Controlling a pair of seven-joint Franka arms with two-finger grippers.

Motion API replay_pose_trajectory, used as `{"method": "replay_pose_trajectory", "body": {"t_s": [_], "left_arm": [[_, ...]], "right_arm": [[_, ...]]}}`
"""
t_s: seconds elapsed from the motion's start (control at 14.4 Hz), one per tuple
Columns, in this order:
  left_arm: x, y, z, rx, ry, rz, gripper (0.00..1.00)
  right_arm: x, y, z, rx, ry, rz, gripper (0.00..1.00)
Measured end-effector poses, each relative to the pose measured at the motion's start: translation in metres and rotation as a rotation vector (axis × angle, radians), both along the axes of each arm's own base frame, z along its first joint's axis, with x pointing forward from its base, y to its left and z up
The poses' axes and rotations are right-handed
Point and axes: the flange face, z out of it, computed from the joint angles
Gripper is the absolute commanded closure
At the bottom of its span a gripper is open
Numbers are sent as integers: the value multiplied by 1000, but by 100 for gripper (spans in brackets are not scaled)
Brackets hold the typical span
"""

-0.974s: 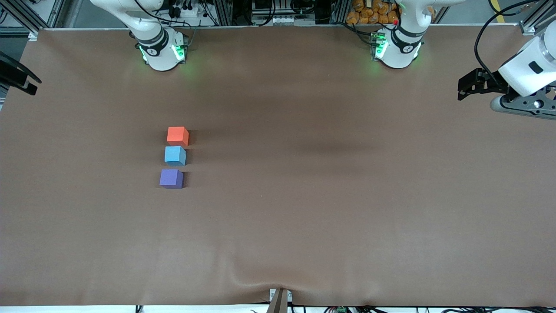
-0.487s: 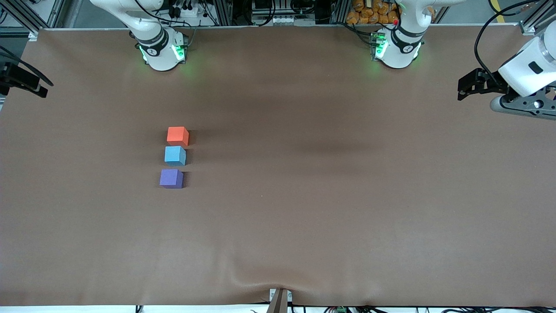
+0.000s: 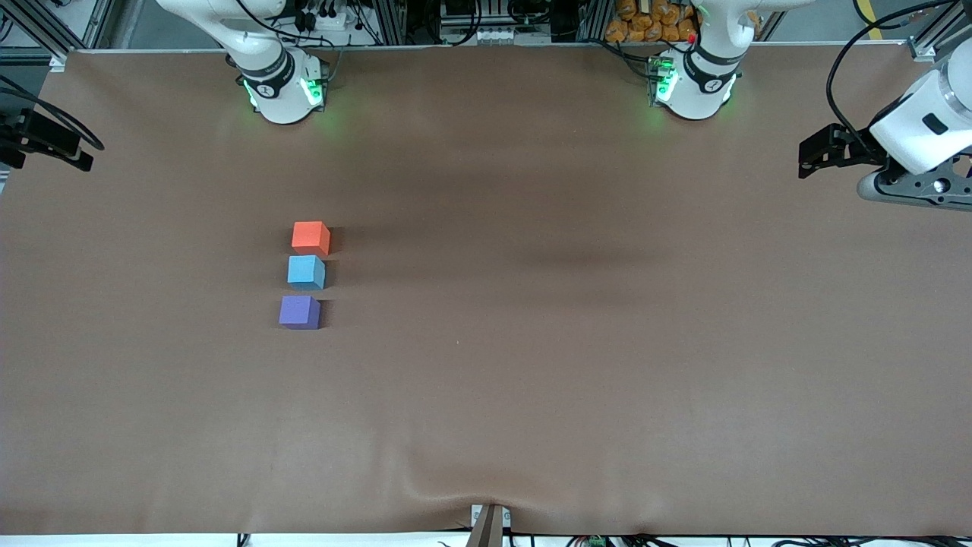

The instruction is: Place blue block between orange and purple blocks

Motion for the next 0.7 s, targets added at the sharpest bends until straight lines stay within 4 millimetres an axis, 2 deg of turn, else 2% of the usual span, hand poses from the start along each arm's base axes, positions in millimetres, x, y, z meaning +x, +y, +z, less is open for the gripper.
{"method": "replay_pose_trajectory", "body": {"t_s": [0.42,0.7], "left_arm": [[1,0,0,0,-3,0,0],[4,0,-2,-3,-16,0,0]], "right_arm": [[0,4,0,-2,0,7,0],[1,17,0,-38,3,34,0]]}}
